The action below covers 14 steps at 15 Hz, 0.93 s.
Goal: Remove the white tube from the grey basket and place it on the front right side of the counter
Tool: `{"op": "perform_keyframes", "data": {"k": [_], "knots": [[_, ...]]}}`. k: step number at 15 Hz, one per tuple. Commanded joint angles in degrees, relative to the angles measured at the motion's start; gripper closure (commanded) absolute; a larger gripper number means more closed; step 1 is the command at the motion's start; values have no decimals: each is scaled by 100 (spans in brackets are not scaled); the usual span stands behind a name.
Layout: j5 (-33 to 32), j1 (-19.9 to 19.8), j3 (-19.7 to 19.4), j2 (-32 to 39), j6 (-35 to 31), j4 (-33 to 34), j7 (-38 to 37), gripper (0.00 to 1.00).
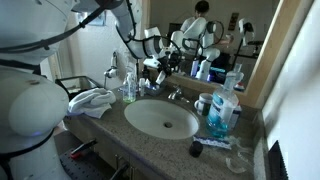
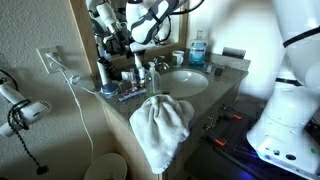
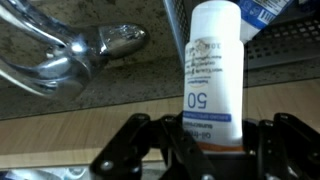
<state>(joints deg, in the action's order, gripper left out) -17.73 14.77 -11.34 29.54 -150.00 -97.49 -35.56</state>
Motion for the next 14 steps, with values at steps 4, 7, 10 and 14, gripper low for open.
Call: {"op": "perform_keyframes", "data": {"k": [4, 7, 10, 14], "knots": [[-410, 225, -231, -403, -80, -436, -598, 95], [-447, 275, -219, -643, -31, -613, -805, 96], [-658, 355, -269, -1019, -1, -931, -1181, 97], [-1410, 340, -313, -1716, 179, -1542, -1975, 96]]}}
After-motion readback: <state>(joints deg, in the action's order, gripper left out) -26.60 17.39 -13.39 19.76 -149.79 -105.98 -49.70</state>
